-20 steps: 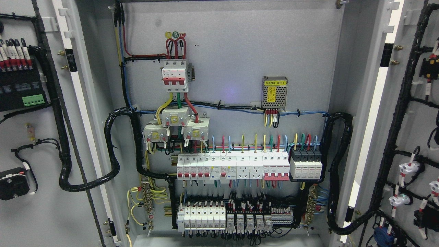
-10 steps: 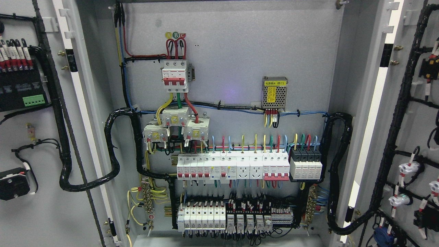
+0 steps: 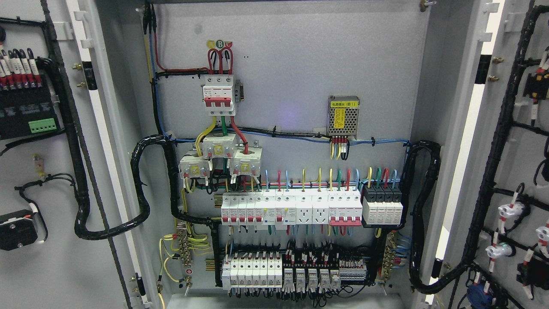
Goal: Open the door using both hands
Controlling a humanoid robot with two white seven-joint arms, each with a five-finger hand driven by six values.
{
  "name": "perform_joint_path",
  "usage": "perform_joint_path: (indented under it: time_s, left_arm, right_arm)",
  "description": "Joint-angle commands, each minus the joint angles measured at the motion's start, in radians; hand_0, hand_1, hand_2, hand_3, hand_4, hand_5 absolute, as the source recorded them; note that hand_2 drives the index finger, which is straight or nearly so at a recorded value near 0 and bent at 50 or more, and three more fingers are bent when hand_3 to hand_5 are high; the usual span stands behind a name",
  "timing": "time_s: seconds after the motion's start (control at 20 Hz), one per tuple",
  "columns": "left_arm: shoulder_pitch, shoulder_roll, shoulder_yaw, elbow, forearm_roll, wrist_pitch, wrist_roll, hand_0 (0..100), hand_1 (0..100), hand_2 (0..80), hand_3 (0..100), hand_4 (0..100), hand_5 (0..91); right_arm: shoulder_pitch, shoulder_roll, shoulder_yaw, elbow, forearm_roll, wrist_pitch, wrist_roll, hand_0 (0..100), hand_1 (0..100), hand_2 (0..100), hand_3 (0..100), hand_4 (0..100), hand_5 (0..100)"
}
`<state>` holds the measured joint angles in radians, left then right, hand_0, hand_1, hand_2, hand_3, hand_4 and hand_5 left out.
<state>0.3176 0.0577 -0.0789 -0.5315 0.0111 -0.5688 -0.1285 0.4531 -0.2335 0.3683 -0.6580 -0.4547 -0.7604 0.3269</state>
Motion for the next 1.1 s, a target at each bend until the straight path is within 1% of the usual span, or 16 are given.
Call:
perform_joint_path:
  time_s: [0.0, 0.15, 0.3, 0.45, 0.55, 0.6, 0.65, 0.75, 0.8, 0.85, 1.0, 1.05]
  left_arm:
    - [-0.141, -0.068, 0.053, 0.459, 0.027, 0.150, 0.001, 0, 0, 0.0, 0, 0, 0.0]
    - [-0.199, -0.084, 0.074, 0.560, 0.026, 0.158, 0.001, 0, 0, 0.0, 0, 0, 0.0]
    - [-0.244, -0.090, 0.106, 0.643, 0.018, 0.174, 0.001, 0, 0, 0.0, 0, 0, 0.0]
    - [-0.245, -0.090, 0.116, 0.647, 0.020, 0.292, 0.001, 0, 0, 0.0, 0, 0, 0.0]
    - [-0.245, -0.090, 0.136, 0.647, 0.017, 0.351, 0.001, 0, 0, 0.0, 0, 0, 0.0]
    - [-0.247, -0.090, 0.136, 0.648, 0.017, 0.363, 0.001, 0, 0, 0.0, 0, 0, 0.0]
    - [-0.247, -0.090, 0.136, 0.648, 0.017, 0.374, 0.001, 0, 0, 0.0, 0, 0, 0.0]
    - [-0.245, -0.090, 0.136, 0.648, 0.017, 0.409, 0.001, 0, 0, 0.0, 0, 0, 0.0]
    - [-0.245, -0.090, 0.136, 0.648, 0.017, 0.435, 0.001, 0, 0, 0.0, 0, 0, 0.0]
    - [-0.245, -0.090, 0.137, 0.647, 0.017, 0.455, 0.001, 0, 0, 0.0, 0, 0, 0.0]
    - [-0.245, -0.088, 0.152, 0.640, 0.012, 0.468, 0.001, 0, 0, 0.0, 0, 0, 0.0]
    - [-0.245, -0.088, 0.156, 0.634, 0.010, 0.478, 0.001, 0, 0, 0.0, 0, 0, 0.0]
  right_arm:
    - [-0.175, 0.183, 0.000, 0.610, 0.034, 0.079, -0.008, 38, 0, 0, 0, 0, 0]
    - [-0.201, 0.186, -0.009, 0.607, 0.036, 0.248, -0.009, 38, 0, 0, 0, 0, 0]
    - [-0.235, 0.191, -0.009, 0.607, 0.037, 0.392, -0.015, 38, 0, 0, 0, 0, 0]
    - [-0.283, 0.204, -0.011, 0.613, 0.088, 0.505, -0.020, 38, 0, 0, 0, 0, 0]
    - [-0.315, 0.217, -0.018, 0.617, 0.102, 0.552, -0.023, 38, 0, 0, 0, 0, 0]
    - [-0.329, 0.226, -0.022, 0.618, 0.103, 0.573, -0.041, 38, 0, 0, 0, 0, 0]
    - [-0.341, 0.232, -0.022, 0.618, 0.103, 0.598, -0.072, 38, 0, 0, 0, 0, 0]
    - [-0.361, 0.237, -0.022, 0.618, 0.111, 0.644, -0.149, 38, 0, 0, 0, 0, 0]
    - [-0.364, 0.237, -0.022, 0.618, 0.123, 0.656, -0.170, 38, 0, 0, 0, 0, 0]
    - [-0.367, 0.238, -0.022, 0.618, 0.143, 0.664, -0.178, 38, 0, 0, 0, 0, 0]
    - [-0.369, 0.240, -0.020, 0.618, 0.198, 0.668, -0.178, 38, 0, 0, 0, 0, 0]
    - [-0.367, 0.247, -0.022, 0.618, 0.208, 0.673, -0.177, 38, 0, 0, 0, 0, 0]
